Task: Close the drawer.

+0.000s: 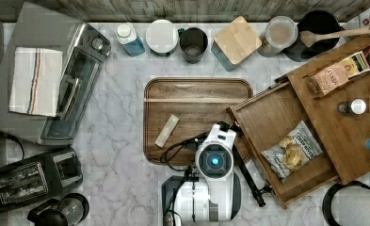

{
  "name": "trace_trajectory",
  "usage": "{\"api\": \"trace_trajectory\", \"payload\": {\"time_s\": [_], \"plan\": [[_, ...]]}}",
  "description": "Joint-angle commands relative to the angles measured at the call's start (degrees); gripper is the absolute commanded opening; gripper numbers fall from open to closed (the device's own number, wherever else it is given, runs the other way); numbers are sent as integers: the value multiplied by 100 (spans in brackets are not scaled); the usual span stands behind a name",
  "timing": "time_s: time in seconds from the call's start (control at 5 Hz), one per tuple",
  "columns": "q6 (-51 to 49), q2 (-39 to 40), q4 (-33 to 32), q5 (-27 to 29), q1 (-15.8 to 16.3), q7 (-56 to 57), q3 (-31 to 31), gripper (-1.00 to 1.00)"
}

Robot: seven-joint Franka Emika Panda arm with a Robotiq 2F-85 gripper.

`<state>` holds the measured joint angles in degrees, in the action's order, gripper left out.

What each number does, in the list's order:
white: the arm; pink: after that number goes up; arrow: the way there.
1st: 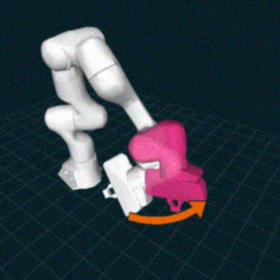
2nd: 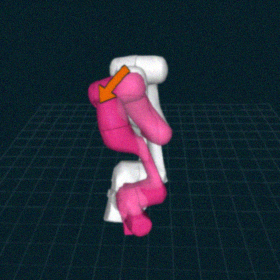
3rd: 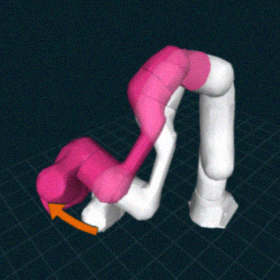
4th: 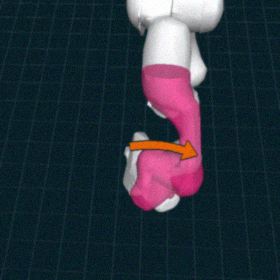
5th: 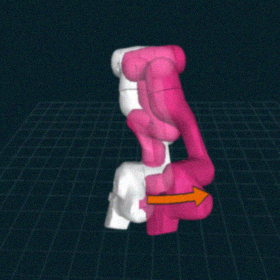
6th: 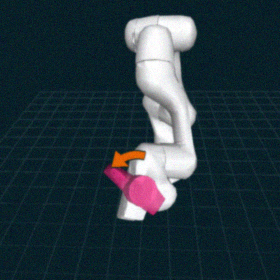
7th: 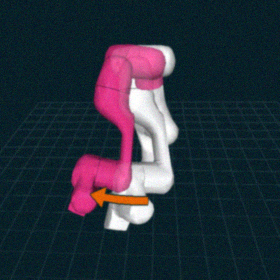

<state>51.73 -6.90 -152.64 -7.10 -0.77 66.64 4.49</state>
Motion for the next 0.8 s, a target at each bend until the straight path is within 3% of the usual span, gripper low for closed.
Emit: {"api": "trace_trajectory", "payload": {"time_s": [0.2,0.6,0.8], "plan": [[203,-151,-410,-222,-491,938,676,-100],[180,-230,-404,-504,-721,1037,722,-100],[387,-78,-167,-372,-876,1938,869,-100]]}}
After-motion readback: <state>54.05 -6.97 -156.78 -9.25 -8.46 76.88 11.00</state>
